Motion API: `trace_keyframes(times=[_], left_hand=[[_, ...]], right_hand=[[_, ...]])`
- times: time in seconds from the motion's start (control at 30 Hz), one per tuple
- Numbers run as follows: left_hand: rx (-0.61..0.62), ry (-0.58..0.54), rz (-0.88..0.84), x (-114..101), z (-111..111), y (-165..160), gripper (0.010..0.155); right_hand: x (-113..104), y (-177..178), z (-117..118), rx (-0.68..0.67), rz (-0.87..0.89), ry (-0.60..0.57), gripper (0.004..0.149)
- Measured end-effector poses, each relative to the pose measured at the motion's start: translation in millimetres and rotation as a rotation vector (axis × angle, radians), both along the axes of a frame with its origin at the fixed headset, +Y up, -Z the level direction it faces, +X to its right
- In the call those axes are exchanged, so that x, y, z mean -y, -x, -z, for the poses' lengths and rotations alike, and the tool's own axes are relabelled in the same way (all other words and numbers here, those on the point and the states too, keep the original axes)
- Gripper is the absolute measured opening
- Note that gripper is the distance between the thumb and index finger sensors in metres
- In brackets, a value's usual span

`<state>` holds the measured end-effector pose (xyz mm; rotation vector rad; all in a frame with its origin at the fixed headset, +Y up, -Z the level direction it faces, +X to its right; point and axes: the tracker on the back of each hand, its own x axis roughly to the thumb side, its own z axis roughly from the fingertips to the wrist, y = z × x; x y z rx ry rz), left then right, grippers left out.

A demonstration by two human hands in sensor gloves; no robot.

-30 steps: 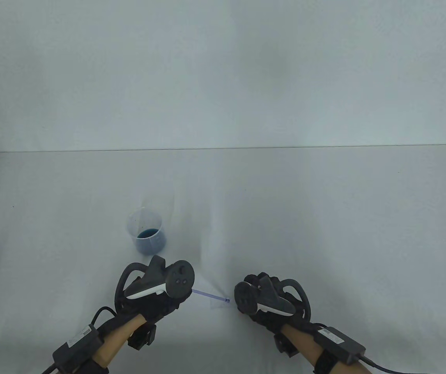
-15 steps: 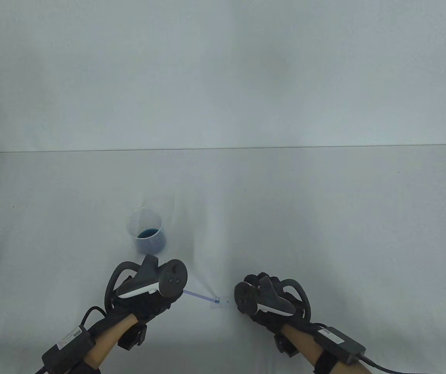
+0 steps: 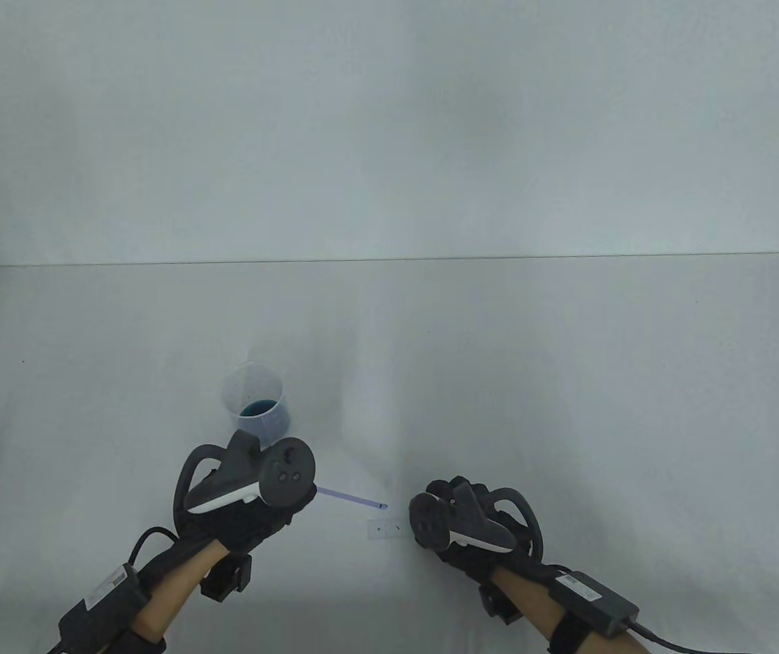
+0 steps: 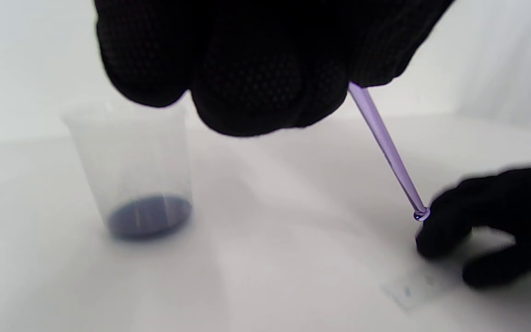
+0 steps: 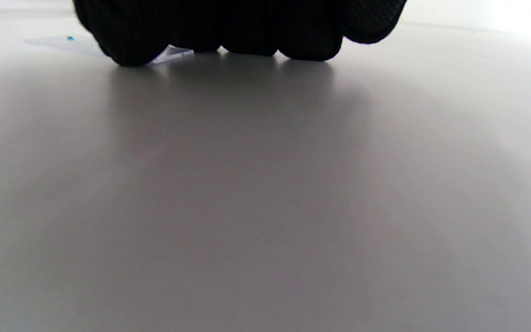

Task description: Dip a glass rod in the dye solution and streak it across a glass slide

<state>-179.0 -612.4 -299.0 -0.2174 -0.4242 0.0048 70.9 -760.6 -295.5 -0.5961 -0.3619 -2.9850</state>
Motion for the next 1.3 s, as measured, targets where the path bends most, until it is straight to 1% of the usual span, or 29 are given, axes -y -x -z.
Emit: trace_keyframes(times=[0.1,0.17,0.27,0.33,0.4,0.53,0.7,0.83,1.07,1.2,1.3], left_hand=[[-0.07,-0.118,0.0,-43,4,21,0.044],[-0.13,-0.185,0.024,-63,8,34,0.044],[-0.23,-0.28,0.112,-82,18,53,0.044],[-0.288,-0.302,0.164,-85,27,64,0.044],[-0.33,-0.31,0.208,-82,37,69,0.044],[-0.379,-0.309,0.325,-57,57,70,0.044],[-0.379,-0.254,0.391,-17,77,60,0.044],[-0.36,-0.225,0.452,9,88,49,0.044],[-0.35,-0.2,0.476,36,94,39,0.044],[-0.352,-0.215,0.485,43,94,37,0.044],[-0.357,-0.207,0.473,44,91,38,0.044]], right_hand=[[0,0,0,0.0,0.0,0.0,0.053],[0,0,0,-0.001,-0.001,0.0,0.053],[0,0,0,-0.001,-0.001,0.0,0.053],[0,0,0,-0.001,-0.001,0.0,0.053],[0,0,0,-0.001,-0.002,-0.001,0.053],[0,0,0,-0.002,-0.002,-0.002,0.053],[0,0,0,-0.003,-0.002,-0.003,0.053],[0,0,0,-0.003,-0.002,-0.002,0.053],[0,0,0,-0.004,-0.002,-0.003,0.053],[0,0,0,-0.004,-0.002,-0.003,0.053],[0,0,0,-0.004,-0.002,-0.002,0.053]])
